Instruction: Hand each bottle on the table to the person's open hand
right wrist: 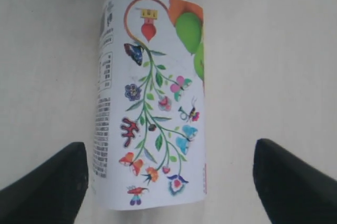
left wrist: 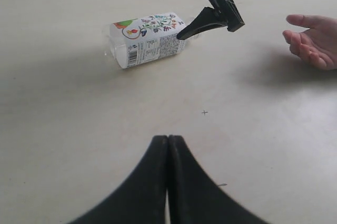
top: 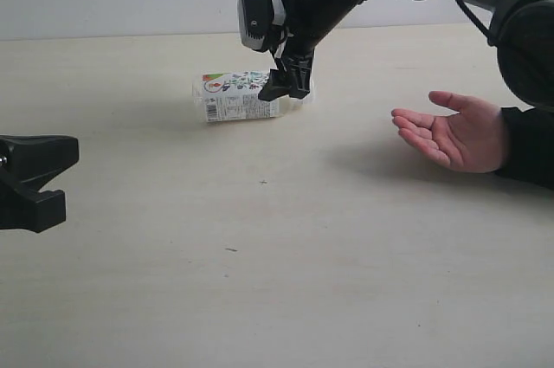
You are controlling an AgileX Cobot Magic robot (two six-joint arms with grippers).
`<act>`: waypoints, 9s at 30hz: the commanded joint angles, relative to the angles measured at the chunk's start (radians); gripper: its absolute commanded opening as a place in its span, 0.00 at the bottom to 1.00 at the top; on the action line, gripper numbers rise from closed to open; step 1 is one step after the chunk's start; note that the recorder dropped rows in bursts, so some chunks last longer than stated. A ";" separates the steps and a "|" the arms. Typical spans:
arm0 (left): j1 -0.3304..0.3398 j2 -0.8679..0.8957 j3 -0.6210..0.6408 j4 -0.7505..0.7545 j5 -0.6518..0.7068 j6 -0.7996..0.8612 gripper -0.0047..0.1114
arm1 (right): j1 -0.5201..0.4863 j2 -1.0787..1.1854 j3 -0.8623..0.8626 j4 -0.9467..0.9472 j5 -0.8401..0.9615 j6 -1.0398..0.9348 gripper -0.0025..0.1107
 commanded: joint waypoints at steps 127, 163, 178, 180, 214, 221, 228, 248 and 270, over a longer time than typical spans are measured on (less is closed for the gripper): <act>0.002 -0.004 0.004 -0.004 -0.009 0.003 0.04 | -0.118 -0.846 1.106 -0.875 -0.279 2.147 0.02; 0.002 -0.004 0.004 -0.004 -0.009 0.003 0.04 | -0.118 -0.853 1.104 -0.858 -0.301 1.970 0.84; 0.002 -0.004 0.004 -0.004 -0.009 0.003 0.04 | -0.118 -1.208 1.104 -0.709 -0.234 1.812 0.83; 0.002 -0.004 0.004 -0.004 -0.009 0.003 0.04 | -0.118 -1.232 1.104 -0.647 -0.236 1.765 0.77; 0.002 -0.004 0.004 -0.004 -0.009 0.003 0.04 | -0.118 -1.479 1.391 -0.465 -0.603 1.635 0.02; 0.002 -0.004 0.004 -0.004 -0.009 0.003 0.04 | -0.118 -1.479 1.391 -0.468 -0.628 1.635 0.02; 0.002 -0.004 0.004 -0.004 -0.009 0.003 0.04 | -0.118 -1.500 1.391 -0.500 -0.624 1.631 0.02; 0.002 -0.004 0.004 -0.004 -0.009 0.003 0.04 | -0.118 -1.913 1.530 -0.498 -0.625 1.628 0.02; 0.002 -0.004 0.004 -0.004 -0.009 0.003 0.04 | -0.185 -2.266 1.766 -0.503 -0.696 1.553 0.02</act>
